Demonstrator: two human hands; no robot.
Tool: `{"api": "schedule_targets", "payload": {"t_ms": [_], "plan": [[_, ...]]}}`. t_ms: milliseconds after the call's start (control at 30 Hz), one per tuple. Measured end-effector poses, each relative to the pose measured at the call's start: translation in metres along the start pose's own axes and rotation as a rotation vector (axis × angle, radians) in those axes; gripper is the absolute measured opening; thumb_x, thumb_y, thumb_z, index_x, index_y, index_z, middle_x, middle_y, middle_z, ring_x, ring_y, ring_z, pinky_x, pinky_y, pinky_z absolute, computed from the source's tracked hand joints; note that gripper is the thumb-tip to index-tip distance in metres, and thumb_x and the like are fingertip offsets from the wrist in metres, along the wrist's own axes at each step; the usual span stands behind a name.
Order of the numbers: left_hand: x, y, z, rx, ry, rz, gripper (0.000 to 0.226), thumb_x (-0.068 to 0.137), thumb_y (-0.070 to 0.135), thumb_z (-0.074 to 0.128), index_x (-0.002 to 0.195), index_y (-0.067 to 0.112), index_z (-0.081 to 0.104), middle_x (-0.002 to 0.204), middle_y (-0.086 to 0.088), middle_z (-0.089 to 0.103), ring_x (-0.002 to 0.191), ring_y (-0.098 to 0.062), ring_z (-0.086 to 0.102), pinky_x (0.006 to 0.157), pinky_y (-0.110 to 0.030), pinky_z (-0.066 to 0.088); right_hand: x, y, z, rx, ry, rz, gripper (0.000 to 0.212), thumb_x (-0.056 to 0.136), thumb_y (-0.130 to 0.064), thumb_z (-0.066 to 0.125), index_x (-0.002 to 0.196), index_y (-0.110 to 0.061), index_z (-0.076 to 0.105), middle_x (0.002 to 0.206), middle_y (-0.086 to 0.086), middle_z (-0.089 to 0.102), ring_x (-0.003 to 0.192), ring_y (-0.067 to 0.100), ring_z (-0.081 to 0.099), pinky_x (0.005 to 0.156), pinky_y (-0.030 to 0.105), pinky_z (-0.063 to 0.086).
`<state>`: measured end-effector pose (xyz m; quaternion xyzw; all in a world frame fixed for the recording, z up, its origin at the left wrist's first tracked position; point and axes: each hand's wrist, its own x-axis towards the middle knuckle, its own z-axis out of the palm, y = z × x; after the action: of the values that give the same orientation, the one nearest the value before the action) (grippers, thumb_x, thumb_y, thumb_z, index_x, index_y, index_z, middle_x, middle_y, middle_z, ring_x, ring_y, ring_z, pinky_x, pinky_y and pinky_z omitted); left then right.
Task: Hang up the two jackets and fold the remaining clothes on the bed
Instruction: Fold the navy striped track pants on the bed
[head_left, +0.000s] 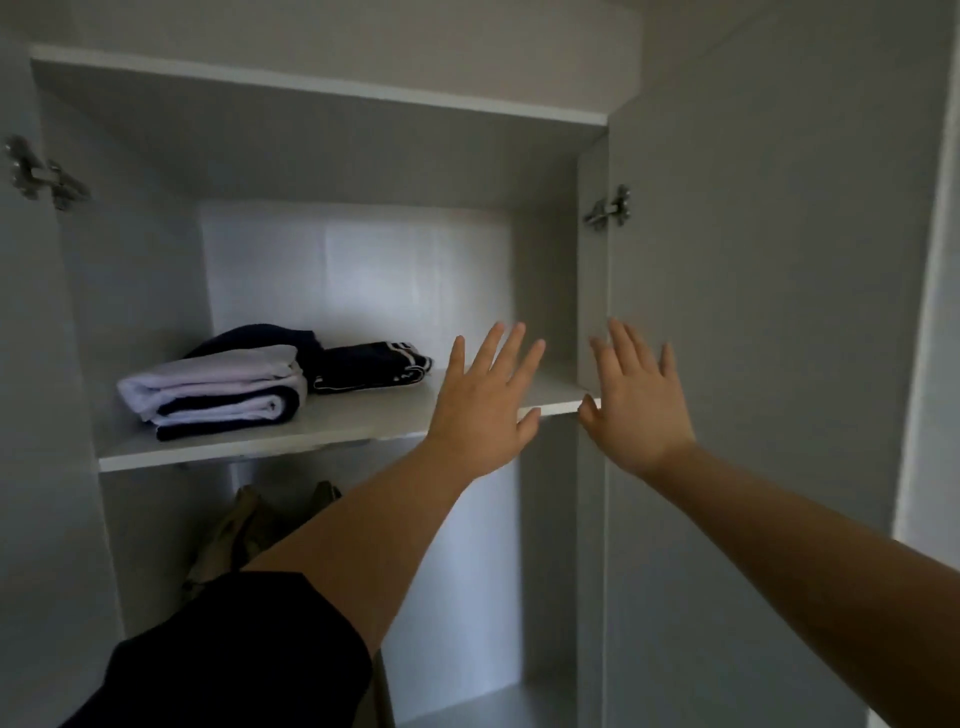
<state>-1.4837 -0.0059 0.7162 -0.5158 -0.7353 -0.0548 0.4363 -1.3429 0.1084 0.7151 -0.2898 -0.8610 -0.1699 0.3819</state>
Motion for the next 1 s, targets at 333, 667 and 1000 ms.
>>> {"api": "schedule_targets", "payload": {"t_ms": [333, 667, 1000], "plan": [[-0.004, 0.254, -0.104, -0.318, 0.128, 0.239, 0.074, 0.092, 0.045, 0.036, 0.151, 0.017, 0.004, 0.159, -0.005, 0.003, 0.146, -0.022, 0.001, 0.114, -0.046, -0.001, -0.180, 0.196, -0.142, -0.175, -0.014, 0.277, 0.064, 0.094, -0.037, 0.041, 0.148, -0.012, 0.019, 0.159, 0.011, 0.005, 0.146, 0.026, 0.001, 0.116, 0.048, 0.000], [-0.044, 0.558, -0.212, -0.618, 0.106, 0.427, 0.070, 0.094, 0.045, 0.029, 0.151, 0.019, 0.000, 0.159, -0.005, -0.004, 0.146, -0.022, -0.006, 0.114, -0.044, -0.006, -0.413, 0.388, -0.284, -0.351, -0.130, 0.560, 0.064, 0.095, -0.038, 0.041, 0.148, -0.012, 0.017, 0.159, 0.010, 0.005, 0.146, 0.025, 0.000, 0.116, 0.045, -0.002], [-0.052, 0.782, -0.251, -0.785, 0.038, 0.646, 0.070, 0.095, 0.044, 0.030, 0.151, 0.018, -0.002, 0.159, -0.006, -0.005, 0.146, -0.023, -0.007, 0.115, -0.047, -0.003, -0.563, 0.538, -0.338, -0.479, -0.239, 0.751, 0.067, 0.092, -0.035, 0.047, 0.148, -0.011, 0.019, 0.158, 0.012, 0.005, 0.146, 0.026, 0.001, 0.116, 0.047, 0.000]]}}
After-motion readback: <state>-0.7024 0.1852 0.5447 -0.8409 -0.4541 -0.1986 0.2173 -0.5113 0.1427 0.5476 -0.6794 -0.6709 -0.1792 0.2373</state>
